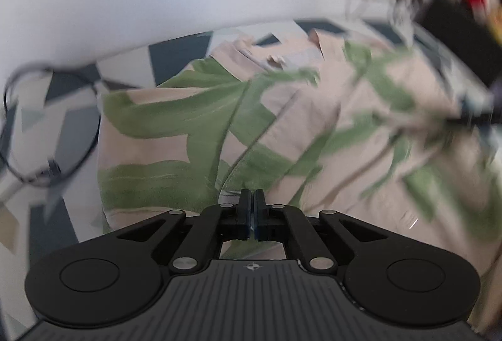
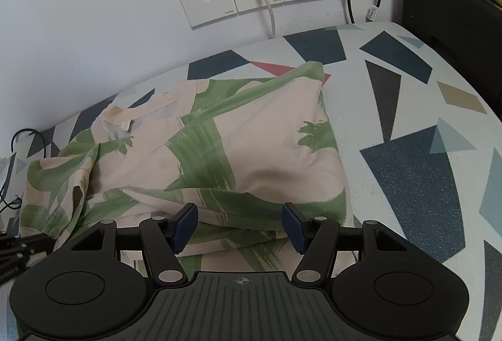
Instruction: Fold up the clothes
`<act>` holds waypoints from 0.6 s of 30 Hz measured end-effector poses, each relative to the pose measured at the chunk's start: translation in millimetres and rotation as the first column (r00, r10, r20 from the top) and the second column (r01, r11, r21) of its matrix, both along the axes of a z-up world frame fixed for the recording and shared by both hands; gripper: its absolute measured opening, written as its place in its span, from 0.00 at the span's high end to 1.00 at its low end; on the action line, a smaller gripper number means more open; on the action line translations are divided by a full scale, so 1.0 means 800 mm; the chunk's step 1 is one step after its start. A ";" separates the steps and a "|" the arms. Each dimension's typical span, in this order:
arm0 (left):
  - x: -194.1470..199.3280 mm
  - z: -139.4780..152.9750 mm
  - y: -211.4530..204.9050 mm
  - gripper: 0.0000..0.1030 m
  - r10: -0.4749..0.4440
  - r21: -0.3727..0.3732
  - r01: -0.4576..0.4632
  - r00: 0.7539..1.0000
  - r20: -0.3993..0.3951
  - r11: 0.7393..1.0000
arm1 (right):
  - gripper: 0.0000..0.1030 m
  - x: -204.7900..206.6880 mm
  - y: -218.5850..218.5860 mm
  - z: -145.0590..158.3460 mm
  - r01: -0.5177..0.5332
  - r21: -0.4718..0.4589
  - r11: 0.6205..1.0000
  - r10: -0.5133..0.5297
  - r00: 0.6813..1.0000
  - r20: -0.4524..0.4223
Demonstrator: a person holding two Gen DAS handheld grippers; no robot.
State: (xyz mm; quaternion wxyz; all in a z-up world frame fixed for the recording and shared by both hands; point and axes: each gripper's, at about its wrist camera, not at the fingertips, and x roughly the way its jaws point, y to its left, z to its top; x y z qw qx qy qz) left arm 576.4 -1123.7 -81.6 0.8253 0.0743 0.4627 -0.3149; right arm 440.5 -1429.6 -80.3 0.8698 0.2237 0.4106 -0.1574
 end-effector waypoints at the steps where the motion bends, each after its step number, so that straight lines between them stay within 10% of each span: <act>1: 0.012 0.007 0.011 0.98 0.046 -0.066 -0.050 0.997 -0.060 0.997 | 0.46 0.000 0.000 0.000 0.001 0.000 1.000 -0.001 1.000 -0.001; 5: 0.076 0.013 0.085 0.98 0.310 -0.288 -0.405 0.894 -0.323 0.868 | 0.46 -0.001 -0.001 0.002 0.007 -0.002 1.000 -0.007 1.000 -0.002; 7: 0.103 0.001 0.122 0.98 0.442 -0.288 -0.568 0.802 -0.401 0.771 | 0.46 -0.001 -0.001 0.002 0.007 -0.003 1.000 -0.007 1.000 -0.003; 9: 0.118 -0.007 0.144 0.98 0.515 -0.253 -0.638 0.751 -0.412 0.727 | 0.46 0.000 0.000 0.002 0.003 -0.005 1.000 -0.003 1.000 -0.004; 14: 0.101 0.005 0.133 0.81 0.437 -0.236 -0.526 0.833 -0.340 0.817 | 0.46 0.004 0.007 0.004 -0.029 -0.031 0.999 0.028 1.000 -0.008; 18: 0.087 -0.009 0.118 0.70 0.382 -0.228 -0.503 0.823 -0.421 0.834 | 0.46 0.007 0.011 0.002 -0.051 -0.065 0.997 0.050 0.998 -0.026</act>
